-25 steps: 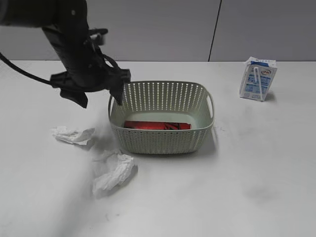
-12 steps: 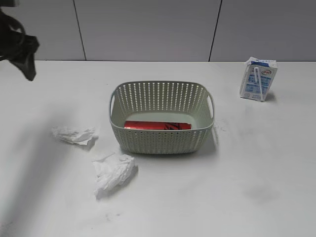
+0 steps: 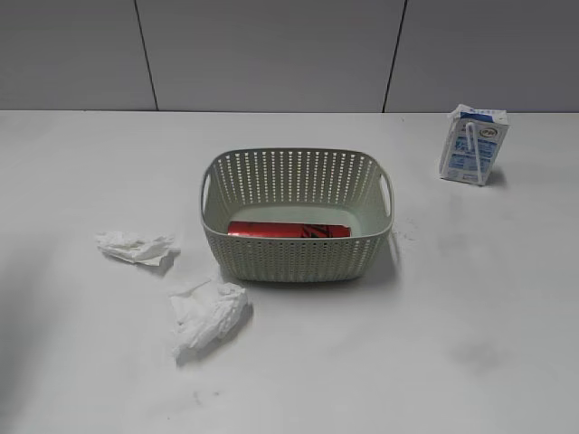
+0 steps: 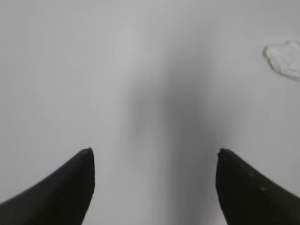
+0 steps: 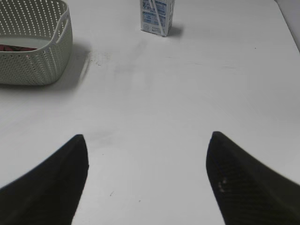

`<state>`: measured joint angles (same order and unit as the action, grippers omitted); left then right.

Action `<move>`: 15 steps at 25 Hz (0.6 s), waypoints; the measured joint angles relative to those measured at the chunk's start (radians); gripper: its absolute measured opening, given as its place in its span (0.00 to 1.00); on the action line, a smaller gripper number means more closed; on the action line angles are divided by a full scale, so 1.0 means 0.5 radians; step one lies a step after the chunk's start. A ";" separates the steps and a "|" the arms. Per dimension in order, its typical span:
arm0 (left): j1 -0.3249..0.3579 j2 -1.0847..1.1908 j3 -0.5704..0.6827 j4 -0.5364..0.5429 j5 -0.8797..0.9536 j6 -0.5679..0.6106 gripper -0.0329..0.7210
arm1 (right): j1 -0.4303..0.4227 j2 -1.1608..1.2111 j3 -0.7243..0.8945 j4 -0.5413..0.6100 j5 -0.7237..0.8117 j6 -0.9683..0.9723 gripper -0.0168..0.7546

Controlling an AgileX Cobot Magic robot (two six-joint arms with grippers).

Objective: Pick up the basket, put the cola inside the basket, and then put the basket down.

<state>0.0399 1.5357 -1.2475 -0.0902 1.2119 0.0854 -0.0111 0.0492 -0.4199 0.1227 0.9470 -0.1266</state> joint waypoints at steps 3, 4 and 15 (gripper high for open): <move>-0.002 -0.324 0.237 -0.075 -0.081 0.032 0.84 | 0.000 0.000 0.000 0.002 0.000 0.000 0.79; -0.002 -0.469 0.316 -0.077 -0.134 0.045 0.83 | 0.000 0.000 0.000 0.002 0.000 0.000 0.79; -0.002 -1.644 1.046 -0.056 -0.264 0.103 0.82 | 0.000 0.000 0.000 0.002 0.000 0.000 0.79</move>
<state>0.0388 0.7135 -0.7245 -0.1182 1.0799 0.1370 -0.0111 0.0492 -0.4199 0.1235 0.9470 -0.1266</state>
